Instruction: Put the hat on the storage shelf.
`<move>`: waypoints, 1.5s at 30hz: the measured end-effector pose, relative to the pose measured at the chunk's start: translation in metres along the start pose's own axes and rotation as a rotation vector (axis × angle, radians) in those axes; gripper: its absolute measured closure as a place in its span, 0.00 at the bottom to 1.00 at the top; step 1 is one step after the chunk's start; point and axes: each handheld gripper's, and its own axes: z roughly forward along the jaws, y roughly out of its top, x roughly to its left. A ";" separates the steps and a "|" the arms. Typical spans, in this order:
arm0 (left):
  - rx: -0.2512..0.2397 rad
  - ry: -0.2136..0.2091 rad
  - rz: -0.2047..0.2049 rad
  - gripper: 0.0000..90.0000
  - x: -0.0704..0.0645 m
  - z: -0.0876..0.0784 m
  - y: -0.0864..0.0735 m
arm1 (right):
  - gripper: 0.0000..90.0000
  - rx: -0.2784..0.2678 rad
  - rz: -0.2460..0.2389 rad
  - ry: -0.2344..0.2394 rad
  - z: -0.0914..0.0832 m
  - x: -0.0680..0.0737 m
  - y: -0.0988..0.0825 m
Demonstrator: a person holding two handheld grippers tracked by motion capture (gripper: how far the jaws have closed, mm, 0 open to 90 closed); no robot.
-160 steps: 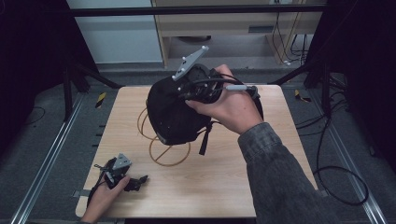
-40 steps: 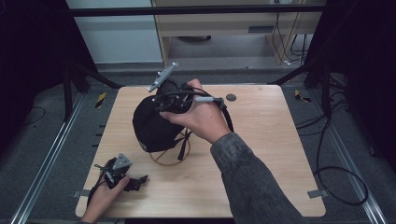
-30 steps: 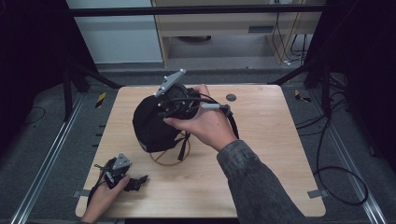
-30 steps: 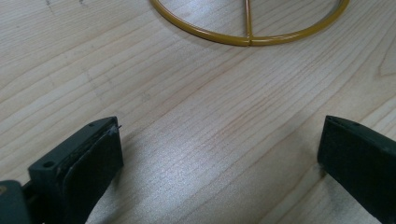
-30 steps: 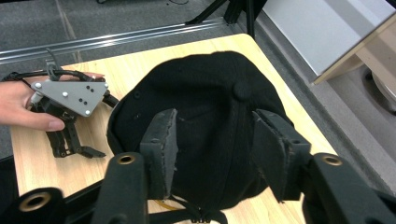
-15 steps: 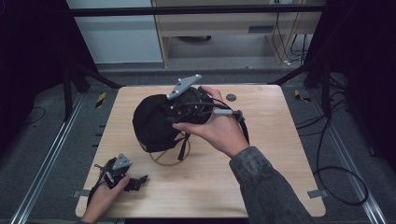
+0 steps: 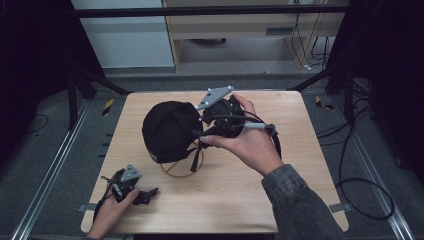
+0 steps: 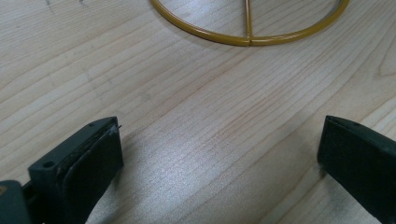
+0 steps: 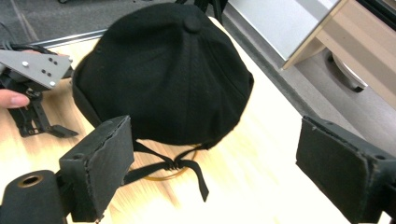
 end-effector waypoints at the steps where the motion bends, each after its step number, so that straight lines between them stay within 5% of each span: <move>1: 0.000 0.000 0.000 0.00 0.000 0.000 0.000 | 0.11 -0.001 0.005 -0.002 -0.001 -0.001 -0.002; 31: -0.001 0.001 0.002 0.00 0.000 0.000 0.000 | 0.06 0.003 0.109 -0.077 -0.045 -0.042 -0.077; 45: 0.002 0.001 0.002 0.00 0.000 0.000 0.000 | 0.14 0.025 0.204 -0.160 -0.039 -0.054 -0.149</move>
